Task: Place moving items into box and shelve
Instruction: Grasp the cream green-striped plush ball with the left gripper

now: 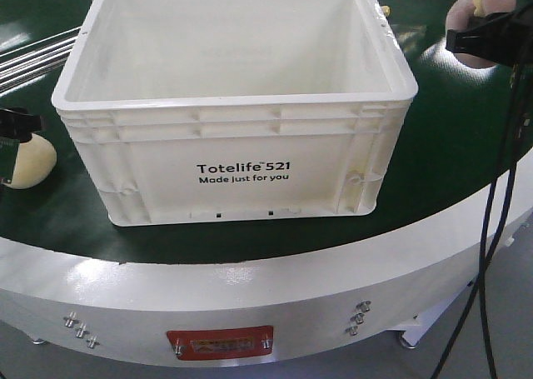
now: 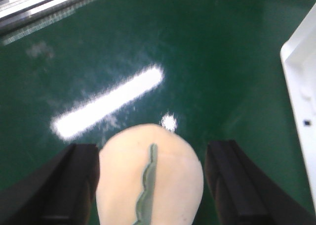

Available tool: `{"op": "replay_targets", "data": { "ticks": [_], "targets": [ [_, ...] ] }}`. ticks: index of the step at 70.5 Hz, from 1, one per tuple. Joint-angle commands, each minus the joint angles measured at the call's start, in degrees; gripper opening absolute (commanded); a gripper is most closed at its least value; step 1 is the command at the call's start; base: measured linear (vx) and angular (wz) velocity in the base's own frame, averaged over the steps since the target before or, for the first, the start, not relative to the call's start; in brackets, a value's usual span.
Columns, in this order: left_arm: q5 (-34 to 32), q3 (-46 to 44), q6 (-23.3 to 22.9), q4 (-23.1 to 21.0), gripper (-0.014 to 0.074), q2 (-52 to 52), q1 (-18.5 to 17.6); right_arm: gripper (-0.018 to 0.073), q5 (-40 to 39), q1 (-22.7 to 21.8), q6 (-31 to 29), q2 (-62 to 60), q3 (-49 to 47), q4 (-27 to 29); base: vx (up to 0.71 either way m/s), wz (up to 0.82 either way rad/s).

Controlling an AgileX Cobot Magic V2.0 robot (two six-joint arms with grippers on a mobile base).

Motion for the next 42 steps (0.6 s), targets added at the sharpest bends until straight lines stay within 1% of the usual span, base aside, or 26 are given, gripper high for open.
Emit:
{"op": "replay_targets", "data": {
  "ticks": [1, 26, 30, 33, 37, 42],
  "targets": [
    [-2.73, -1.86, -0.56, -0.42, 0.0555, -0.81, 0.03, -0.0012, -4.55, -0.31, -0.67, -2.07, -1.78, -0.47, 0.0, 0.0],
    [-1.39, -1.82, -0.56, -0.42, 0.0555, 5.3, 0.03, -0.0012, -4.85, -0.31, -1.07, -2.07, -1.78, -0.47, 0.0, 0.0],
    [-0.85, -1.82, -0.56, -0.42, 0.0545, 6.02, 0.03, -0.0012, -4.85, -0.31, -1.07, -2.07, -1.78, -0.47, 0.0, 0.0],
    [-0.3, -1.82, -0.56, -0.42, 0.0517, 6.53, 0.03, -0.0012, -4.85, -0.31, -1.07, -2.07, -1.78, -0.47, 0.0, 0.0],
    [0.22, -1.82, -0.5, -0.42, 0.0455, 6.64, 0.03, -0.0012, -4.85, -0.31, -1.07, -2.07, -1.78, -0.47, 0.0, 0.0],
    [0.45, -1.82, -0.39, -0.42, 0.0311, 6.64, 0.03, -0.0012, -4.85, -0.31, -1.25, -2.07, -1.78, -0.47, 0.0, 0.0]
  ]
}}
